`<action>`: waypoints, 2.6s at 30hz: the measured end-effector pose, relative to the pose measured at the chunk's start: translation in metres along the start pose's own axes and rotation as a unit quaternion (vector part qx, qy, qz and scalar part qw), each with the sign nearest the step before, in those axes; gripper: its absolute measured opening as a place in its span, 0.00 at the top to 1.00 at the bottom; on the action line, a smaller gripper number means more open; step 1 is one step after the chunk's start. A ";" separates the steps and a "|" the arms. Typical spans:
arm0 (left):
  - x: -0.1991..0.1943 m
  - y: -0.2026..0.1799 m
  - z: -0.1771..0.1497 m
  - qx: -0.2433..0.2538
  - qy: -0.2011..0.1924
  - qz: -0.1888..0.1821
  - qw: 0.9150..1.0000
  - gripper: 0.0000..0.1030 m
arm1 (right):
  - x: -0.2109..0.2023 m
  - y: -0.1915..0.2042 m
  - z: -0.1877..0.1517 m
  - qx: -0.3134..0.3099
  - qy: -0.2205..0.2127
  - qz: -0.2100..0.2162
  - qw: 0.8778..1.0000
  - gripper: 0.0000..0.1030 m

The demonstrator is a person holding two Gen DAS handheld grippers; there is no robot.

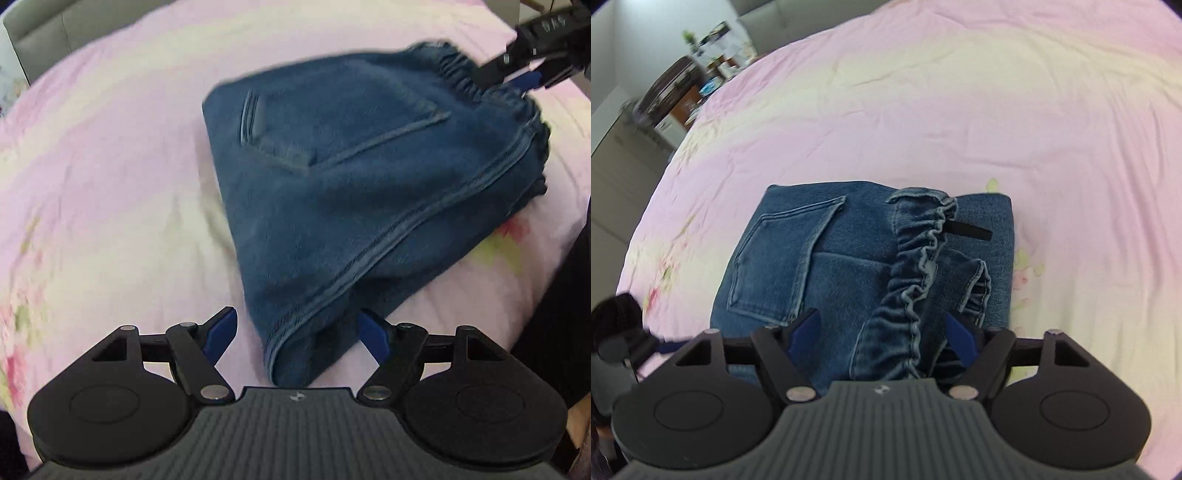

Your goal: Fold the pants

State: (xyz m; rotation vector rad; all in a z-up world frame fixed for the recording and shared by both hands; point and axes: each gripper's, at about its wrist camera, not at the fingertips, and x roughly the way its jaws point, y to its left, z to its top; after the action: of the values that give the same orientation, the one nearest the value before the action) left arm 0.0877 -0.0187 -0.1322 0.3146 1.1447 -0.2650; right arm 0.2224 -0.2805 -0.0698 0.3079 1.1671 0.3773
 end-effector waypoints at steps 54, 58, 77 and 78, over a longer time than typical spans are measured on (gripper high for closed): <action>0.005 0.054 0.091 -0.180 -0.042 -0.071 0.980 0.69 | 0.010 -0.097 -0.014 0.208 -0.049 0.111 0.971 0.38; 0.009 0.057 0.093 -0.191 -0.037 -0.075 0.978 0.68 | 0.030 -0.108 -0.015 0.232 -0.034 0.170 0.957 0.54; -0.005 0.075 0.089 -0.237 -0.109 -0.093 0.961 0.69 | 0.003 -0.071 0.031 0.104 -0.042 0.070 0.991 0.85; -0.002 0.077 0.089 -0.235 -0.107 -0.093 0.962 0.69 | 0.014 -0.084 0.025 0.121 -0.035 0.064 0.990 0.85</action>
State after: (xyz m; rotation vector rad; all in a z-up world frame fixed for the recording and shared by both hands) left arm 0.1903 0.0191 -0.0879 -0.2389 0.9867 -0.1782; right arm 0.2615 -0.3505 -0.1083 0.6064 1.1282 0.3343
